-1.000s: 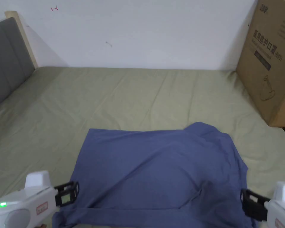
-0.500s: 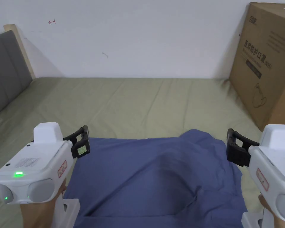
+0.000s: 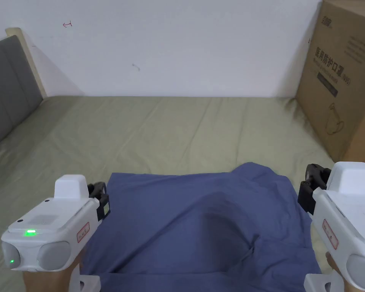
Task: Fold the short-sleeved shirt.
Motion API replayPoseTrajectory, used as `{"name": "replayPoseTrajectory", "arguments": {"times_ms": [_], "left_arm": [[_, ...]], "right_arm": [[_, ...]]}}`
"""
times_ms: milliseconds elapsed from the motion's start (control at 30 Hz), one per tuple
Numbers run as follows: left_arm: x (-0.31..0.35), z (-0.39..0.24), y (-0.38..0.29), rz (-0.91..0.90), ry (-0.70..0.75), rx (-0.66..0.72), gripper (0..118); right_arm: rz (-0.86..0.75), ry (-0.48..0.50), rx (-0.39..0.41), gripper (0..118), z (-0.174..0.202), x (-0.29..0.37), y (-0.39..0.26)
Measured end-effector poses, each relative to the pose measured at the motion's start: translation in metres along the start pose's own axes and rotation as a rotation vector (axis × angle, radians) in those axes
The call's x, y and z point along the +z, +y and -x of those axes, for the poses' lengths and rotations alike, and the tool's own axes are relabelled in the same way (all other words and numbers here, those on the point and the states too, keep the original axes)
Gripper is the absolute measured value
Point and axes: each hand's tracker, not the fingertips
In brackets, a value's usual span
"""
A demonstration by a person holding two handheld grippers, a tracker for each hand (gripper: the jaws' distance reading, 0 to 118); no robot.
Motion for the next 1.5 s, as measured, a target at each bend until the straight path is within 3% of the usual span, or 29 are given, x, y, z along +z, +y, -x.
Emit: {"name": "replayPoseTrajectory", "arguments": {"times_ms": [167, 233, 300, 333, 367, 433, 467, 533, 633, 667, 700, 767, 800, 1000, 1033, 1100, 1133, 1167, 1367, 1467, 1500], "left_arm": [[-0.017, 0.035, -0.048, 0.205, 0.017, 0.046, 0], [-0.02, 0.047, -0.067, 0.275, 0.022, 0.078, 5], [-0.02, 0.056, -0.085, 0.312, 0.036, 0.111, 20], [-0.022, 0.06, -0.093, 0.346, 0.053, 0.121, 33], [-0.023, 0.062, -0.101, 0.378, 0.066, 0.129, 57], [-0.026, 0.066, -0.114, 0.427, 0.089, 0.129, 82], [-0.027, 0.067, -0.12, 0.441, 0.104, 0.121, 90], [-0.029, 0.067, -0.13, 0.458, 0.126, 0.101, 90], [-0.036, 0.069, -0.142, 0.484, 0.156, 0.086, 88], [-0.038, 0.07, -0.146, 0.496, 0.164, 0.085, 79], [-0.04, 0.071, -0.15, 0.501, 0.172, 0.089, 62], [-0.04, 0.076, -0.155, 0.504, 0.143, 0.133, 11], [-0.041, 0.077, -0.157, 0.506, 0.118, 0.167, 6], [-0.033, 0.07, -0.157, 0.465, 0.108, 0.135, 2], [-0.031, 0.069, -0.155, 0.455, 0.108, 0.128, 2], [-0.027, 0.069, -0.151, 0.436, 0.102, 0.124, 2], [-0.026, 0.069, -0.148, 0.432, 0.1, 0.124, 2], [-0.024, 0.069, -0.145, 0.425, 0.098, 0.124, 2], [-0.021, 0.068, -0.136, 0.399, 0.093, 0.125, 2], [-0.022, 0.07, -0.135, 0.4, 0.091, 0.13, 2], [-0.023, 0.07, -0.134, 0.402, 0.091, 0.129, 2]], "right_arm": [[0.027, 0.02, -0.032, 0, -0.007, -0.003, -0.006], [0.034, 0.019, -0.028, 0, -0.007, -0.003, -0.007], [0.04, 0.021, -0.026, 0, -0.006, -0.003, -0.008], [0.043, 0.023, -0.024, 0, -0.005, -0.003, -0.008], [0.047, 0.025, -0.023, 0, -0.005, -0.004, -0.009], [0.053, 0.027, -0.022, 0, -0.004, -0.005, -0.011], [0.057, 0.028, -0.022, 0, -0.004, -0.006, -0.012], [0.065, 0.029, -0.02, 0, -0.004, -0.007, -0.014], [0.083, 0.033, -0.022, 0, -0.004, -0.008, -0.018], [0.087, 0.033, -0.021, 0, -0.005, -0.008, -0.02], [0.091, 0.031, -0.018, 0, -0.005, -0.007, -0.021], [0.101, 0.026, -0.013, 0, -0.007, -0.006, -0.025], [0.108, 0.024, -0.011, 0, -0.009, -0.005, -0.027], [0.23, -0.016, -0.031, 3, -0.025, -0.007, -0.06], [0.265, -0.039, -0.027, 12, -0.03, -0.009, -0.071], [0.368, -0.066, -0.032, 61, -0.04, -0.017, -0.098], [0.415, -0.06, -0.043, 77, -0.044, -0.02, -0.111], [0.456, -0.057, -0.058, 84, -0.049, -0.023, -0.126], [0.672, -0.053, -0.093, 83, -0.062, -0.036, -0.197], [0.733, -0.029, -0.099, 75, -0.062, -0.041, -0.216], [0.736, -0.029, -0.103, 66, -0.062, -0.043, -0.221]]}}
